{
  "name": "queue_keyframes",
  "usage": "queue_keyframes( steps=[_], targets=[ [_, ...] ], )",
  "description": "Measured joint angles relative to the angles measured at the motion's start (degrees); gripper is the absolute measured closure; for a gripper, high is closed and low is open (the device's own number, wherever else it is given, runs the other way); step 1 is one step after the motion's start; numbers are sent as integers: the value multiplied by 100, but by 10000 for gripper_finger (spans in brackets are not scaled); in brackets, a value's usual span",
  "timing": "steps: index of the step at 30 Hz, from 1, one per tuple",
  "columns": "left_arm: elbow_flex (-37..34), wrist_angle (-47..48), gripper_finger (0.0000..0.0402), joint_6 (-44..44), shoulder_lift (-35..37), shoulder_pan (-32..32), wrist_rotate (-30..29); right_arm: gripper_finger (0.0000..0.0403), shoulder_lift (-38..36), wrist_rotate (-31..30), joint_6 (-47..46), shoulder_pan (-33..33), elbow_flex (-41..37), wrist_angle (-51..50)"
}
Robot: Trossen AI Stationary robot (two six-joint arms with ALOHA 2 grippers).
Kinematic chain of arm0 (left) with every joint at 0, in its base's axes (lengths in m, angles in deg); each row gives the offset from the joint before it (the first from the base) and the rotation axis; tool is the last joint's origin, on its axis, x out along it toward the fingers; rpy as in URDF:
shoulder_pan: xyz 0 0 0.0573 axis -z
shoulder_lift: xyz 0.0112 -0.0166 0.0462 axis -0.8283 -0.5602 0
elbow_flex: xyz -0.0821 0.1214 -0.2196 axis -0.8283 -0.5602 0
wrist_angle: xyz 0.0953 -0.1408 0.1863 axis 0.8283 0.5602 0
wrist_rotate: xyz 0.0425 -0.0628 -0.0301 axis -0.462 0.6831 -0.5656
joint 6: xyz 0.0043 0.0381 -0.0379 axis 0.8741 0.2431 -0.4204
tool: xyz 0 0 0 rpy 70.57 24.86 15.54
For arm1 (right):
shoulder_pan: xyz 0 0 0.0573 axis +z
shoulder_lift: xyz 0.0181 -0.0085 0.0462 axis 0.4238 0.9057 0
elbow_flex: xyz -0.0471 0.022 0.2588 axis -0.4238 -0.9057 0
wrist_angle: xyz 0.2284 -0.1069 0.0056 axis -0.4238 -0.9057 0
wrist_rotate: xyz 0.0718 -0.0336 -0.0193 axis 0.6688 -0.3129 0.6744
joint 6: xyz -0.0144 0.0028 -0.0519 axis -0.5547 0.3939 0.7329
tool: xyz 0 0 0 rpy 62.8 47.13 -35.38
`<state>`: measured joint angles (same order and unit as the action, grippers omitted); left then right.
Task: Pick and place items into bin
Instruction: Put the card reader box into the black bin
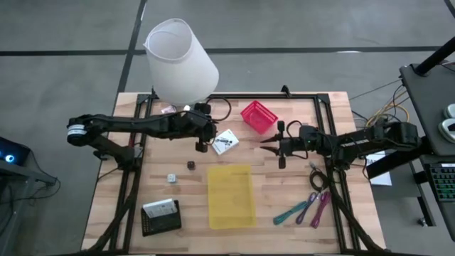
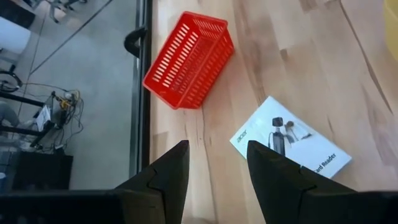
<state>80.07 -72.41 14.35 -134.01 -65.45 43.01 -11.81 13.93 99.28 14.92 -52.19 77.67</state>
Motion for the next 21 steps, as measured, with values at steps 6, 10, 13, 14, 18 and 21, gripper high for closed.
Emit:
queue_keyframes(
  steps=[6,10,13,14,18,21],
  targets=[
    [0,3,256,-168,13,29,4,328,3,0,-25,0,49,-20],
    [0,39,256,-666,15,96,29,328,3,0,-36,0,49,-24],
    [0,40,256,-902,17,190,82,328,3,0,-42,0,49,-26],
    [0,40,256,-923,19,223,115,328,3,0,-42,0,49,-26],
    [0,21,256,-938,22,376,275,328,3,0,-42,0,49,-26],
    [0,-1,256,-936,10,525,379,328,3,0,-42,0,49,-28]
  ],
)
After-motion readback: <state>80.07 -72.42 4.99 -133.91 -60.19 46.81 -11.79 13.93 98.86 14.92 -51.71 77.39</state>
